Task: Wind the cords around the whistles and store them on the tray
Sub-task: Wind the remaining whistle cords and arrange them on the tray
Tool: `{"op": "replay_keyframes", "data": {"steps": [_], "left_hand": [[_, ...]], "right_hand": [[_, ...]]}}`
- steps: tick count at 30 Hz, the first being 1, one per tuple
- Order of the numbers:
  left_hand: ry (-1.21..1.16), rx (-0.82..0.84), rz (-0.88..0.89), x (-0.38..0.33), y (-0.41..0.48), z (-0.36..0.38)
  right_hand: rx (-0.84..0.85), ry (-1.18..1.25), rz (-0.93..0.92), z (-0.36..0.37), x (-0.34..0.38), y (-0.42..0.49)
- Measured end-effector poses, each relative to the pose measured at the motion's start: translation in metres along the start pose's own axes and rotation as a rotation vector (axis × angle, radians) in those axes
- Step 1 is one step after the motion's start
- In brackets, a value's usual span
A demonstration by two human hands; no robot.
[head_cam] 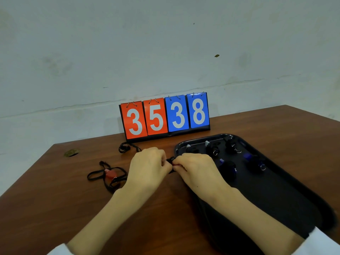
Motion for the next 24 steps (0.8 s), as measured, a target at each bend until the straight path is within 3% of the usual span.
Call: {"op": "replay_keyframes", "data": {"steps": [3,7,10,13,18,22,24], "left_hand": [[-0.439,0.039,-0.202,0.027,0.004,0.008],[-1.044,0.329,-0.454,0.037,-0.004,0.045],[-1.127,0.409,-0.405,0.031,-0.006,0.052],[-1.195,0.37,-0.393,0.028,-0.006,0.055],[-0.941,0.24,-0.402,0.037,-0.004,0.053],[-1.434,0.447,-0.633,0.037,-0.012,0.075],[-1.521,0.494,-0.685,0.037,-0.014,0.079]], "right_hand": [[0.009,0.027,0.045,-0.003,-0.003,0.001],[-0.05,0.079,0.087,-0.013,-0.01,0.0],[-0.052,0.103,0.109,-0.013,-0.014,-0.001],[-0.093,0.109,0.12,-0.018,-0.019,-0.002],[-0.04,0.074,0.108,-0.012,-0.014,-0.001],[-0.126,0.134,0.123,-0.019,-0.014,-0.001],[-0.117,0.146,0.139,-0.019,-0.016,-0.001]]}}
Point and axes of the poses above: each hand's wrist, its own y-axis towards the middle knuckle, its own z-axis out of the palm, x = y × z, the point moved 10 cm from there along y, towards the middle knuckle, and after that the axes turned 6 degrees about y, right-handed, at the moved point
